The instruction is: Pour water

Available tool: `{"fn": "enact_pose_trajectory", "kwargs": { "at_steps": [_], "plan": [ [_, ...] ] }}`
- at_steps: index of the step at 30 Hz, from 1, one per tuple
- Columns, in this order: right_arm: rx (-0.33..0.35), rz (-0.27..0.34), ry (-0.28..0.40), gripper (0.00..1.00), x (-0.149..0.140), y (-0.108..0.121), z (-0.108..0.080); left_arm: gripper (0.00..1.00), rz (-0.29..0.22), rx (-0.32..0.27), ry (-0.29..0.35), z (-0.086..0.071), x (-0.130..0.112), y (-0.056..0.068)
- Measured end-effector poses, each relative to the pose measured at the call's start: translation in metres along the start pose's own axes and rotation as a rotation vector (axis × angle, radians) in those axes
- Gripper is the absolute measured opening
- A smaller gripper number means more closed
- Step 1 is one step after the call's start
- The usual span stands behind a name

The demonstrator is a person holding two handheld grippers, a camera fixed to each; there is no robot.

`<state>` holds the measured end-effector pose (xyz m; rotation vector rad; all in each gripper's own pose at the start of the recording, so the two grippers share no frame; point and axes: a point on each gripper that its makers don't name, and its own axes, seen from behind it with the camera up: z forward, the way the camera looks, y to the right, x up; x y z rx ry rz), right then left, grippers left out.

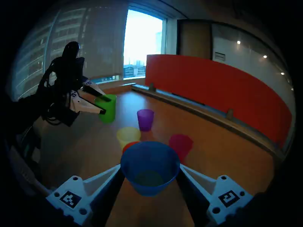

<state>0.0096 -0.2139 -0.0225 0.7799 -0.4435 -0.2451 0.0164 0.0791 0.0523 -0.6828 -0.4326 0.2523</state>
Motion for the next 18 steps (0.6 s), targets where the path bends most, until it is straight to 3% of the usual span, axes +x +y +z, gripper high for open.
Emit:
{"fn": "enact_pose_trajectory", "kwargs": {
  "at_steps": [18],
  "plan": [
    [-0.025, 0.017, 0.146, 0.89, 0.041, -0.002, -0.027, 0.86, -0.021, 0.024, 0.135, -0.036, 0.04, 0.007]
  ]
}}
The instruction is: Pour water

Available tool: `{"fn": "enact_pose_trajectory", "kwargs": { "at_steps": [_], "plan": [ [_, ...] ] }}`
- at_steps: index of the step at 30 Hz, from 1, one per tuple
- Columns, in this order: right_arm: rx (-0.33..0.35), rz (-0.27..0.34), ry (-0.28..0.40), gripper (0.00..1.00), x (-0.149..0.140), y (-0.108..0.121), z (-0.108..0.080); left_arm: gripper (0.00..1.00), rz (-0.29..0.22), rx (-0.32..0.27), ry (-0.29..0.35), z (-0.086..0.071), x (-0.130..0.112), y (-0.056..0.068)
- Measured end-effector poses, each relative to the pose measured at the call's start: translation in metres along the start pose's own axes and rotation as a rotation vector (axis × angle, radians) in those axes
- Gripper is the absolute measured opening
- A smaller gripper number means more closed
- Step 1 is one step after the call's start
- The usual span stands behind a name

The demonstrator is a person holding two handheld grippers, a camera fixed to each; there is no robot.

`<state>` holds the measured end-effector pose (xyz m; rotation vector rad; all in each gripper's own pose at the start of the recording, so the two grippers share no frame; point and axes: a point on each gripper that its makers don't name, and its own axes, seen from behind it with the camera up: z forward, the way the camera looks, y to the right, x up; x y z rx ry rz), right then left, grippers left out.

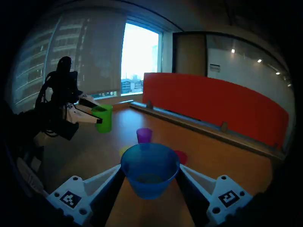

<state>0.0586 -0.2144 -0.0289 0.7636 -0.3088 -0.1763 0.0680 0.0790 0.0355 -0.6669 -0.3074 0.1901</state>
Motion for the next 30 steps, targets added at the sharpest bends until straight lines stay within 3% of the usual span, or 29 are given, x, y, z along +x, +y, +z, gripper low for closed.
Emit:
{"fn": "enact_pose_trajectory", "kwargs": {
  "at_steps": [17, 30],
  "plan": [
    [0.0, -0.014, 0.141, 0.89, 0.033, -0.006, -0.001, 0.86, -0.017, 0.02, 0.09, -0.014, 0.024, 0.002],
    [-0.002, 0.027, 0.214, 0.89, 0.045, -0.012, 0.007, 0.86, -0.048, 0.035, 0.169, -0.022, 0.041, -0.001]
  ]
}}
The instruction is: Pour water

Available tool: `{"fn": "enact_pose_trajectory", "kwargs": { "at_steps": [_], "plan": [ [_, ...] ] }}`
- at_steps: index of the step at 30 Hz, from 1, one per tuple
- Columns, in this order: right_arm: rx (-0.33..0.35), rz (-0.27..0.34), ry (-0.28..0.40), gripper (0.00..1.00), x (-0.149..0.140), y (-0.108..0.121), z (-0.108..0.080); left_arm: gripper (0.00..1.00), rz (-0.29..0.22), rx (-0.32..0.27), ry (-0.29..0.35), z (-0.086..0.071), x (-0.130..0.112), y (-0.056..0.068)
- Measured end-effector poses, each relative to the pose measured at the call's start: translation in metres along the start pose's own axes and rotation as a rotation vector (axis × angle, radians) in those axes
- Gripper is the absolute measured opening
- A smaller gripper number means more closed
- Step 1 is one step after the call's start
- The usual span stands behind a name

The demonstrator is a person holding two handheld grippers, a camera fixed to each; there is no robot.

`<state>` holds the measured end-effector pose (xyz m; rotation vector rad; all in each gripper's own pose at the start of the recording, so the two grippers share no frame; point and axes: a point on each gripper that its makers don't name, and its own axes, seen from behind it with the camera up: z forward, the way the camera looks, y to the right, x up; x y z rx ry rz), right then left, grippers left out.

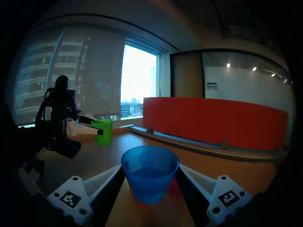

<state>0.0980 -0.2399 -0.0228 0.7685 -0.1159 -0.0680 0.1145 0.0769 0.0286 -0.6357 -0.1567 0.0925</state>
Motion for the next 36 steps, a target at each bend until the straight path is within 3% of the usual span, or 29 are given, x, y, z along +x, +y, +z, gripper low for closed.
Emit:
{"fn": "enact_pose_trajectory", "kwargs": {
  "at_steps": [20, 36],
  "plan": [
    [-0.003, -0.01, 0.009, 0.89, 0.004, 0.002, 0.003, 0.86, -0.04, -0.013, 0.127, 0.0, 0.022, 0.006],
    [0.012, -0.024, 0.009, 0.89, 0.023, 0.004, 0.003, 0.86, -0.014, -0.055, 0.084, 0.002, 0.007, 0.019]
  ]
}}
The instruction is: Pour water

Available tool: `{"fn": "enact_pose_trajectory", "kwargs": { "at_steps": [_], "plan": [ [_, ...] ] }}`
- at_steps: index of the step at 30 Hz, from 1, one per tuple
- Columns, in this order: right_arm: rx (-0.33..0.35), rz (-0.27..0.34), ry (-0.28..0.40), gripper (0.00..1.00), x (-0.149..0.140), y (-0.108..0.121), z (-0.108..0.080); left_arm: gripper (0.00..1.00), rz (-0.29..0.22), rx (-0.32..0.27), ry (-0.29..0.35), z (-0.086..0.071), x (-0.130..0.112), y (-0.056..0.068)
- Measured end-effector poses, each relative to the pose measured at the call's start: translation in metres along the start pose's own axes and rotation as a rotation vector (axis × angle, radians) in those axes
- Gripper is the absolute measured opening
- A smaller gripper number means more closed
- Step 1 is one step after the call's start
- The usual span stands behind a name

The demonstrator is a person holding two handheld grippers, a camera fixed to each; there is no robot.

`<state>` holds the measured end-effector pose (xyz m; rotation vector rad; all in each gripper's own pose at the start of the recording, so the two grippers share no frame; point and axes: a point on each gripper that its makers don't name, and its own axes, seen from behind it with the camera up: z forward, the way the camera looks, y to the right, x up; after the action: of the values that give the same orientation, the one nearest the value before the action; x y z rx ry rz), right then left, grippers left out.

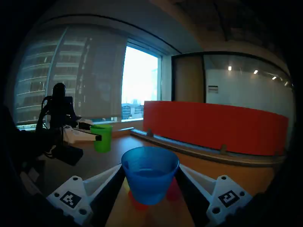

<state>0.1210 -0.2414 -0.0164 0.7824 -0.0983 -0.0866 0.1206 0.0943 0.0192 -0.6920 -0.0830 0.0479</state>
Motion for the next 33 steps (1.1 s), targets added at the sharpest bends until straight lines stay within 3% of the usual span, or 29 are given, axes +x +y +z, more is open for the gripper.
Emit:
{"fn": "enact_pose_trajectory", "kwargs": {
  "at_steps": [12, 33],
  "plan": [
    [0.027, -0.076, -0.014, 0.89, 0.027, 0.001, 0.004, 0.86, 0.005, -0.033, -0.017, 0.001, -0.009, 0.012],
    [0.085, -0.279, -0.053, 0.89, 0.059, -0.007, 0.018, 0.86, -0.006, -0.103, -0.028, 0.012, -0.02, 0.041]
  ]
}}
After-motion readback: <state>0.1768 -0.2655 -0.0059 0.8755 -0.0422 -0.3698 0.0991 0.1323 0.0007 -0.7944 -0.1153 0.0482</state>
